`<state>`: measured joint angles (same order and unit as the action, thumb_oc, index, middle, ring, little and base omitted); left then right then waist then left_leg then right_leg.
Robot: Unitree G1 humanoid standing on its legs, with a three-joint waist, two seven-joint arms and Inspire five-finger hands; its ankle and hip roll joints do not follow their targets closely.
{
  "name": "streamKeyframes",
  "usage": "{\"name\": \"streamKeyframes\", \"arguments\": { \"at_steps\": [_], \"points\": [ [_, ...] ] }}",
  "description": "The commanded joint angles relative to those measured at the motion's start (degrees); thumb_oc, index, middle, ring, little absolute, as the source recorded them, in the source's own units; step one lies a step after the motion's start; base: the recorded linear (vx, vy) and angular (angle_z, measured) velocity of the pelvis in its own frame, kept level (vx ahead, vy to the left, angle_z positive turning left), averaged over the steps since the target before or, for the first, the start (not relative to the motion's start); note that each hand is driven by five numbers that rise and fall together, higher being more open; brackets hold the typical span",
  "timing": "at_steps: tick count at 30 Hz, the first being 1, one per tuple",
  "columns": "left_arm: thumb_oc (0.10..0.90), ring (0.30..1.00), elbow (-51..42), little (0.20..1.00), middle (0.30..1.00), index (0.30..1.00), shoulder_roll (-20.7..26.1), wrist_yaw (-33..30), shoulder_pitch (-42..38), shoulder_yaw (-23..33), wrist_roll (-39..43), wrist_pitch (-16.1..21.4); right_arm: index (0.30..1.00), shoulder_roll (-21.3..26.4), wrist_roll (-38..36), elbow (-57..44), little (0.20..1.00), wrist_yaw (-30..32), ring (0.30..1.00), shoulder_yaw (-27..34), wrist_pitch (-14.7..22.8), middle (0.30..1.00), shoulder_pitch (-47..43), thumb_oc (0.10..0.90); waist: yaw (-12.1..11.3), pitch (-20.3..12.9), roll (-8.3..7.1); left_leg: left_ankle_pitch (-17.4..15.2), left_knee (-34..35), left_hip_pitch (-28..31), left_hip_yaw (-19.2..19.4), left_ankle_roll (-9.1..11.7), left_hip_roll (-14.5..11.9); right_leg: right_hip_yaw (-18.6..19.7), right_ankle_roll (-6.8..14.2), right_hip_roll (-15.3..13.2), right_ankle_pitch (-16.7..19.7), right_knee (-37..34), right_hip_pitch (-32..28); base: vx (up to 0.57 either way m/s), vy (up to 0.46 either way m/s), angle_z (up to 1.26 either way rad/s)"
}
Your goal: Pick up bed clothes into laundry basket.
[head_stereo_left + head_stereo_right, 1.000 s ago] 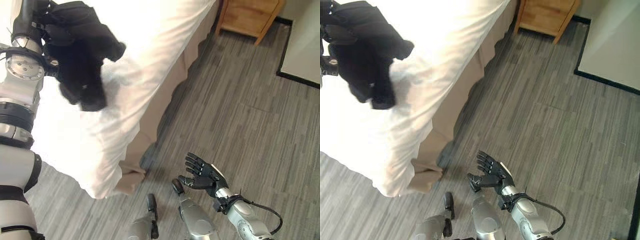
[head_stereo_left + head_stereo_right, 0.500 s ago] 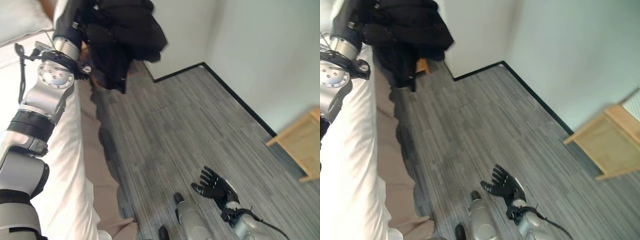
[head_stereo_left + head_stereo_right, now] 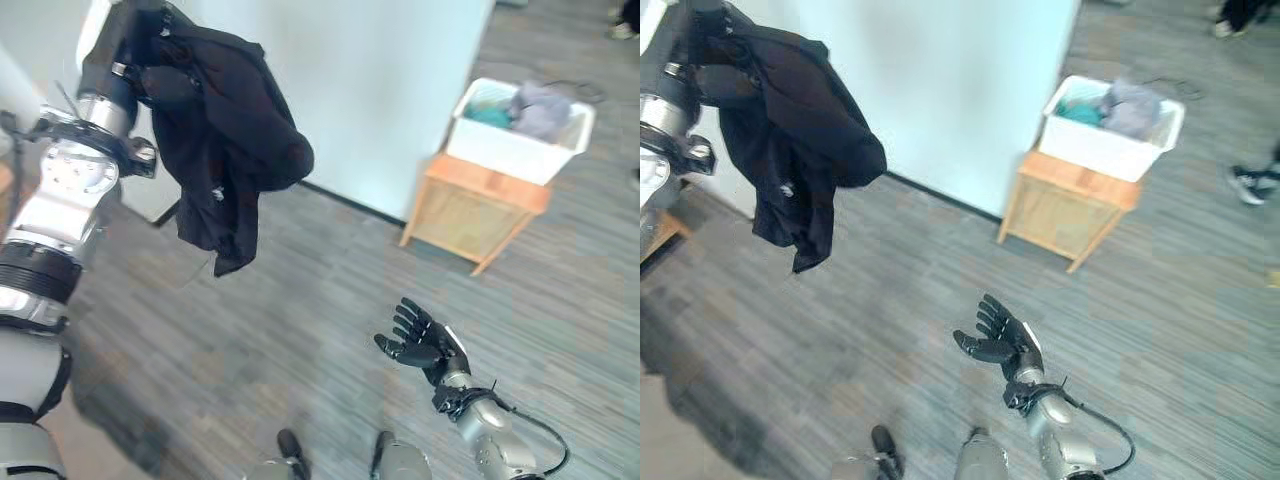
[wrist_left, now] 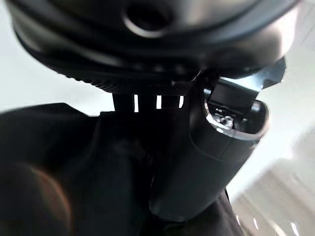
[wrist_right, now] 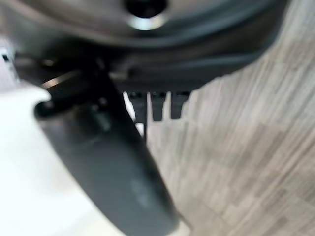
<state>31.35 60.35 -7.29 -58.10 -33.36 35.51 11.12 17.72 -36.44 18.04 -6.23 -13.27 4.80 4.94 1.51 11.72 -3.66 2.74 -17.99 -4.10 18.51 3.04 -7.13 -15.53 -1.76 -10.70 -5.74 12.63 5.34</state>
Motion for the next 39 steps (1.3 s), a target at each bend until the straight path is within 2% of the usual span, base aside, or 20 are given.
{"name": "streamKeyframes", "arguments": {
  "at_steps": [1, 2, 4, 5, 7, 9, 10, 11, 12, 13, 14, 17, 26, 28, 29, 30, 31, 33, 36, 39],
  "points": [
    [0.400, 0.300, 1.5, 0.300, 0.300, 0.300, 3.5, -2.3, -7.8, 10.5, 1.8, 6.9, 0.900, 7.7, -0.5, -3.8, 0.900, -1.6, 0.900, 0.9, 3.4, 0.900, -0.9, 0.800, -0.6, -1.3, 4.12, -1.1, 0.9, -3.2, -19.7, 3.6, 4.1, 5.5, 10.2, 1.3, 2.2, -9.8, -8.6, 0.11, -0.150, -1.57],
    [0.400, 0.300, 1.5, 0.300, 0.300, 0.300, 2.9, -2.5, -7.7, 10.7, 2.7, 7.2, 0.900, 8.4, -0.4, -3.5, 0.900, -1.4, 0.900, 1.3, 3.4, 0.900, -1.1, 0.800, -0.2, -1.3, 4.05, -0.9, 3.1, -3.5, -20.9, 3.8, 3.5, 6.6, 10.5, 1.8, 2.2, -10.4, -8.8, 0.10, -0.083, -1.54],
    [0.400, 0.300, 0.8, 0.300, 0.300, 0.300, 2.0, -2.3, -6.4, 11.8, 3.3, 7.1, 0.900, 9.0, -0.5, -3.4, 0.900, -1.4, 0.900, 2.4, 3.6, 0.900, -0.8, 0.800, -0.1, -1.5, 4.00, -1.1, 5.6, -4.0, -20.6, 3.9, 3.6, 8.3, 10.5, 2.5, 2.1, -11.5, -9.7, 0.12, -0.029, -1.22],
    [0.400, 0.300, -1.2, 0.300, 0.300, 0.300, 0.6, -2.3, -4.9, 12.6, 4.0, 7.4, 0.900, 9.0, -0.1, -2.7, 0.900, -0.8, 0.900, 3.0, 4.3, 0.900, -1.1, 0.800, -0.6, -1.7, 4.54, 0.0, 8.7, -4.1, -23.0, 3.5, 5.5, 10.3, 10.1, 4.0, 1.8, -11.5, -10.0, 0.12, -0.004, -0.92],
    [0.400, 0.300, -2.1, 0.300, 0.300, 0.300, -0.5, -2.6, -4.8, 12.7, 3.5, 7.1, 0.900, 9.0, 0.1, -2.4, 0.900, -0.3, 0.900, 3.1, 4.2, 0.900, -1.4, 0.800, -0.4, -1.5, 4.94, -0.8, 10.1, -2.4, -23.8, 3.1, 6.0, 11.5, 9.9, 4.5, 1.2, -10.4, -9.8, 0.09, 0.002, -0.96],
    [0.400, 0.300, -2.7, 0.300, 0.300, 0.300, -5.4, -2.6, -4.8, 11.8, 3.0, 6.9, 0.900, 7.8, 0.1, -1.5, 0.900, 0.4, 0.900, 3.5, 4.6, 0.900, -1.4, 0.800, 0.6, -2.1, 5.70, -0.6, 12.7, -0.6, -25.2, 2.2, 6.4, 12.1, 9.7, 5.0, 0.9, -10.7, -10.3, 0.10, 0.075, -0.77],
    [0.400, 0.300, -3.1, 0.300, 0.300, 0.300, -8.3, -2.6, -4.9, 11.8, 3.2, 6.6, 0.900, 7.2, -0.2, -1.5, 0.900, 0.6, 0.900, 3.7, 4.6, 0.900, -1.0, 0.800, 1.3, -2.6, 5.95, -0.5, 14.3, 0.6, -24.7, 1.9, 6.5, 11.9, 9.7, 4.8, 0.9, -10.9, -10.6, 0.09, 0.083, -0.10],
    [0.400, 0.300, -3.2, 0.300, 0.300, 0.300, -8.5, -2.6, -4.8, 11.8, 3.1, 6.5, 0.900, 7.2, -0.2, -1.6, 0.900, 0.6, 0.900, 3.8, 4.6, 0.900, -0.9, 0.800, 1.2, -2.6, 5.99, -0.4, 14.6, 0.9, -24.8, 1.9, 6.5, 11.9, 9.7, 4.8, 0.8, -10.9, -10.7, 0.09, 0.100, 0.13],
    [0.400, 0.300, -2.8, 0.300, 0.300, 0.300, -11.7, -2.5, -5.5, 10.7, 2.6, 6.1, 0.900, 6.1, -0.2, -0.8, 0.900, 0.6, 0.900, 3.2, 4.3, 0.900, -1.0, 0.800, 1.8, -3.3, 6.15, -0.6, 15.9, 2.1, -24.7, 1.5, 6.6, 12.1, 9.8, 4.7, 0.8, -11.4, -11.0, 0.06, 0.058, 0.23],
    [0.400, 0.300, -2.7, 0.300, 0.300, 0.300, -11.7, -2.6, -5.6, 10.6, 2.6, 6.1, 0.900, 6.0, -0.2, -0.8, 0.900, 0.6, 0.900, 3.2, 4.3, 0.900, -1.0, 0.800, 1.7, -3.3, 6.10, -0.5, 16.0, 2.3, -24.6, 1.5, 6.6, 12.1, 9.8, 4.6, 0.8, -11.4, -11.1, 0.10, 0.126, 0.08],
    [0.400, 0.300, -2.7, 0.300, 0.300, 0.300, -15.4, -2.3, -5.7, 9.5, 2.5, 5.4, 0.900, 5.2, -0.8, -1.0, 0.900, 0.2, 0.900, 2.0, 3.8, 0.900, -1.6, 0.800, 2.3, -3.7, 5.94, -0.8, 16.6, 2.9, -24.2, 1.0, 6.9, 12.5, 10.0, 4.4, 0.9, -11.5, -11.1, 0.05, 0.067, -0.02],
    [0.400, 0.300, -3.0, 0.300, 0.300, 0.300, -18.6, -2.1, -6.0, 8.7, 1.9, 4.8, 0.900, 5.0, -0.1, -1.3, 0.900, -0.1, 0.900, 0.7, 3.4, 0.900, -2.5, 0.800, 2.4, -3.8, 5.55, -1.1, 16.9, 3.0, -23.7, 0.6, 7.0, 13.0, 10.3, 4.1, 1.1, -11.6, -10.8, 0.04, 0.067, -0.03],
    [0.400, 0.300, -1.1, 0.300, 0.300, 0.300, -23.2, -2.0, -9.3, 6.4, 1.5, 4.0, 0.900, 4.1, 0.4, -2.8, 0.900, 1.0, 0.900, -0.5, 4.0, 0.900, -6.5, 0.800, 3.2, -4.4, 4.68, -3.2, 16.2, 3.2, -20.2, -0.1, 7.2, 13.6, 11.3, 3.2, 2.2, -13.0, -10.4, 0.07, 0.060, -0.11],
    [0.400, 0.300, -1.4, 0.300, 0.300, 0.300, -22.9, -2.1, -9.5, 6.1, 1.7, 4.2, 0.900, 4.3, 1.2, -2.7, 0.900, 1.5, 0.900, -0.8, 4.3, 0.900, -7.7, 0.800, 3.3, -4.0, 4.78, -4.2, 15.8, 3.3, -19.4, -0.9, 7.4, 14.1, 12.0, 2.9, 1.7, -9.1, -8.7, 0.06, 0.115, -0.19],
    [0.400, 0.300, -2.1, 0.300, 0.300, 0.300, -22.7, -2.2, -9.1, 6.4, 1.6, 4.2, 0.900, 4.4, 1.9, -3.0, 0.900, 1.7, 0.900, -0.9, 4.4, 0.900, -8.1, 0.800, 3.4, -3.3, 5.19, -4.9, 15.4, 3.5, -18.8, -1.8, 7.3, 14.1, 12.8, 2.8, 1.8, -2.9, -6.1, 0.03, 0.150, -0.28],
    [0.400, 0.300, -3.0, 0.300, 0.300, 0.300, -22.5, -2.4, -8.9, 6.8, 1.6, 4.3, 0.900, 4.5, 2.5, -3.4, 0.900, 1.8, 0.900, -1.1, 4.4, 0.900, -8.5, 0.800, 3.4, -2.3, 5.50, -5.5, 14.9, 3.8, -18.0, -2.4, 7.2, 14.9, 14.0, 2.6, 3.0, 4.8, -1.8, 0.06, 0.160, -0.48],
    [0.400, 0.300, -3.3, 0.300, 0.300, 0.300, -22.3, -2.4, -8.7, 6.9, 1.6, 4.3, 0.900, 4.6, 3.4, -3.4, 0.900, 1.9, 0.900, -1.5, 4.3, 0.900, -8.9, 0.800, 4.0, -1.2, 5.70, -6.1, 14.8, 4.9, -17.2, -3.0, 7.1, 15.1, 15.4, 1.9, 5.9, 9.8, 1.0, 0.10, 0.154, -0.74],
    [0.400, 0.300, -3.6, 0.300, 0.300, 0.300, -20.9, -2.0, -9.0, 7.0, 1.6, 4.3, 0.900, 5.0, 5.2, -3.2, 0.900, 2.4, 0.900, -2.3, 3.9, 0.900, -10.0, 0.800, 5.1, 0.4, 6.75, -7.1, 16.1, 8.6, -16.8, -3.3, 6.4, 14.2, 15.9, 1.2, 9.2, 14.7, 6.5, 0.24, 0.112, -0.75],
    [0.400, 0.300, -4.4, 0.300, 0.300, 0.300, -20.0, -1.9, -8.9, 7.3, 1.8, 4.4, 0.900, 4.4, 2.3, -2.6, 0.900, 2.3, 0.900, -1.2, 3.9, 0.900, -9.5, 0.800, 7.4, 0.6, 7.05, -9.7, 19.2, 13.9, -17.4, -1.8, 5.4, 11.6, 15.5, -0.7, 9.0, 4.3, 10.4, 0.43, -0.072, -0.34],
    [0.400, 0.300, -6.0, 0.300, 0.300, 0.300, -20.0, -1.3, -8.4, 7.3, 1.6, 4.8, 0.900, 4.9, 2.9, -1.9, 0.900, 2.6, 0.900, 0.3, 4.0, 0.900, -7.8, 0.800, 10.1, 0.6, 6.83, -12.4, 20.5, 18.8, -19.3, 0.4, 3.6, 10.4, 16.4, -2.8, 13.0, -8.9, 12.9, 0.52, -0.180, 0.05]
  ]
}}
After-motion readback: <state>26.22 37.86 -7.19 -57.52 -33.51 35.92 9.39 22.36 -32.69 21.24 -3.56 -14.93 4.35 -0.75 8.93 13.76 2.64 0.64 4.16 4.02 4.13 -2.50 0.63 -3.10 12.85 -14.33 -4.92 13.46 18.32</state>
